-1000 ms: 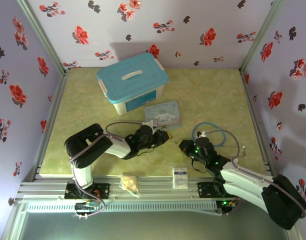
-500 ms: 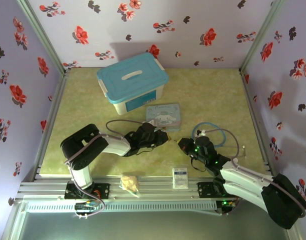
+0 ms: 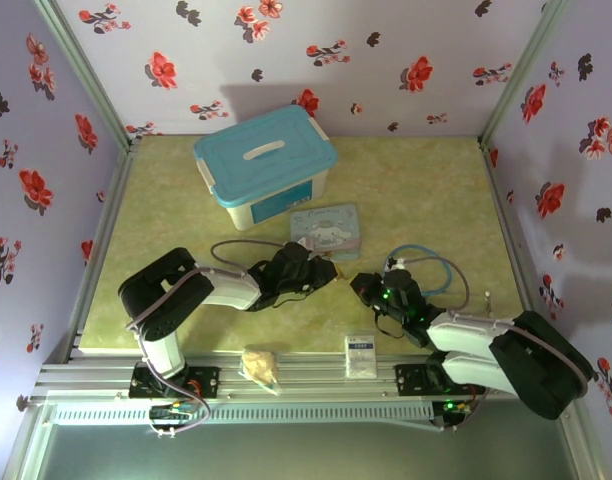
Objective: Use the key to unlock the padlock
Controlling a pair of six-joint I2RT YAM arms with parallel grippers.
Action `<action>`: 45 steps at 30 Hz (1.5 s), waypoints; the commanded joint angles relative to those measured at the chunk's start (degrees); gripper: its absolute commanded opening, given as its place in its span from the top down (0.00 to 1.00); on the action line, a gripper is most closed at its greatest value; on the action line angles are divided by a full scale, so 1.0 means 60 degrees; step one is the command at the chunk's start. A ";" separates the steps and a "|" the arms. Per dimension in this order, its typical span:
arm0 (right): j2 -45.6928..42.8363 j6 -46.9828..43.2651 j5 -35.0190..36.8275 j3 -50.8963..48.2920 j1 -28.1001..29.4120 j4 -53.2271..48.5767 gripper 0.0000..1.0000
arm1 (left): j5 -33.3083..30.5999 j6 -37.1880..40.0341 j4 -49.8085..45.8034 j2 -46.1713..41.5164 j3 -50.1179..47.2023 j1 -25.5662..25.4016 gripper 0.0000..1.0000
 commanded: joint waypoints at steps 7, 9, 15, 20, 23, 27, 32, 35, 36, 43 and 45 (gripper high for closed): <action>-0.1301 -0.0138 0.0232 0.0026 -0.0022 -0.0645 1.00 | -0.0057 -0.0789 0.1014 -0.0227 0.0313 0.0268 1.00; -0.1460 -0.0244 0.0234 0.0086 -0.0023 -0.0915 1.00 | -0.0026 -0.0913 0.1182 -0.0169 0.0396 0.0291 1.00; -0.0742 0.0016 0.0202 0.0189 -0.0022 -0.0339 1.00 | -0.0275 -0.1356 0.1322 -0.0263 0.0413 0.0323 1.00; -0.0432 0.0376 0.0540 0.0164 -0.0022 0.0281 1.00 | -0.0763 -0.1626 0.1086 -0.0463 0.0305 0.0309 1.00; -0.0514 0.0515 0.0818 0.0172 -0.0022 0.0190 1.00 | -0.0942 -0.1765 0.1166 -0.0460 0.0259 0.0309 1.00; -0.0660 0.0435 0.0902 0.0359 -0.0022 -0.0050 1.00 | -0.1002 -0.1837 0.1244 -0.0415 0.0336 0.0309 1.00; -0.0354 0.0302 0.0658 0.0660 -0.0022 0.0141 1.00 | -0.0966 -0.1946 0.1318 -0.0327 0.0448 0.0309 1.00; -0.0011 0.0340 0.0607 0.0734 -0.0022 0.0389 1.00 | -0.0963 -0.1994 0.1408 -0.0260 0.0474 0.0301 1.00; 0.0138 0.0392 0.0610 0.0731 -0.0037 0.0592 1.00 | -0.0938 -0.1925 0.1350 -0.0267 0.0517 0.0309 1.00; 0.0508 0.0483 0.0680 0.0655 -0.0037 0.0964 1.00 | -0.0936 -0.1907 0.1368 -0.0194 0.0629 0.0312 1.00; 0.0294 0.0451 0.0822 0.0598 -0.0048 0.0788 1.00 | -0.0944 -0.1807 0.1281 -0.0194 0.0690 0.0287 1.00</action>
